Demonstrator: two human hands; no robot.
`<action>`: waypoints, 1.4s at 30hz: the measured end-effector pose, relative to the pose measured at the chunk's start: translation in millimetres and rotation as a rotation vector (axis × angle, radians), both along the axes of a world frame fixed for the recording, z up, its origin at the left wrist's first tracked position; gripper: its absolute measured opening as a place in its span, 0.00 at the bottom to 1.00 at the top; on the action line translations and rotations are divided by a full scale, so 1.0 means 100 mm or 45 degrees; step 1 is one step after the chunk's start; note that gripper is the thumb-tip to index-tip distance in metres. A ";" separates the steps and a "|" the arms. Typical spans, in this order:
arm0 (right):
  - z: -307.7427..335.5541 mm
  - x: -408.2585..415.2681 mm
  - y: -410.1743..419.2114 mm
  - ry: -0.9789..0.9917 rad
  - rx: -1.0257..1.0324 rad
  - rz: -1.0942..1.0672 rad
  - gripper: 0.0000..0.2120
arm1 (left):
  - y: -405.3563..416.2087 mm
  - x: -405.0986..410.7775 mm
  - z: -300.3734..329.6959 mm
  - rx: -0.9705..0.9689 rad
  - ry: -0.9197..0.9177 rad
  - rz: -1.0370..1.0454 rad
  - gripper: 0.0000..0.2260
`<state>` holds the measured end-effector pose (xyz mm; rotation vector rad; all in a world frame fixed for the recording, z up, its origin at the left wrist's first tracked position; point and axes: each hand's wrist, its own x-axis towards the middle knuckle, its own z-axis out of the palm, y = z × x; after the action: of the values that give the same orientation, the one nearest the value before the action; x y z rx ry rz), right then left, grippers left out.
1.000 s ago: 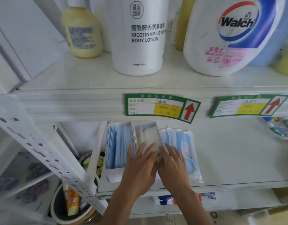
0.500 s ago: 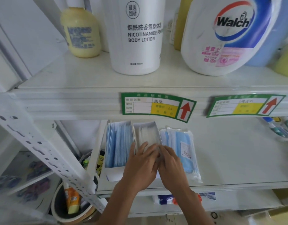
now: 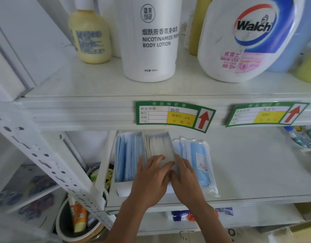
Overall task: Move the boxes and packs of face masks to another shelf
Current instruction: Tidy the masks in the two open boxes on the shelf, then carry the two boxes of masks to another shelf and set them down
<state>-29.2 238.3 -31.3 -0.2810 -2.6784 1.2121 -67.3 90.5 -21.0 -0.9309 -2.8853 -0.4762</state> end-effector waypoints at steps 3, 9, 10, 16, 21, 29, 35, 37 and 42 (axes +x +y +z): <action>-0.03 0.02 -0.07 0.015 -0.111 -0.037 0.23 | -0.14 0.04 0.00 0.182 -0.017 -0.018 0.19; -0.11 0.13 0.01 -0.003 -0.392 -0.113 0.22 | -0.70 0.12 -0.07 0.363 0.191 0.339 0.19; -0.13 0.14 0.05 0.014 -0.419 -0.142 0.19 | -0.78 0.13 -0.10 0.449 0.167 0.453 0.21; -0.10 0.19 0.22 0.329 -0.349 -0.395 0.12 | -0.74 0.08 -0.17 1.020 -0.309 0.676 0.32; -0.10 0.23 0.50 0.319 -0.199 -0.560 0.13 | -0.83 0.02 -0.32 1.268 -0.703 0.744 0.25; -0.04 0.03 -0.06 -0.284 -0.623 -0.151 0.19 | -0.88 0.04 -0.49 1.359 -0.864 0.774 0.32; -0.05 -0.01 -0.12 -0.385 -0.889 -0.198 0.20 | -0.92 0.16 -0.43 1.391 -0.945 0.779 0.31; -0.04 0.04 -0.11 -0.336 -0.912 -0.193 0.23 | -0.95 0.21 -0.38 1.381 -0.927 0.792 0.33; -0.04 0.16 0.01 -0.313 -1.023 -0.134 0.31 | -0.96 0.44 -0.25 1.531 -0.911 0.625 0.34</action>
<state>-13.6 239.7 -35.3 -0.7015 -2.1584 2.2804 -22.9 -5.7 -45.8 0.1883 -2.2757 -2.3814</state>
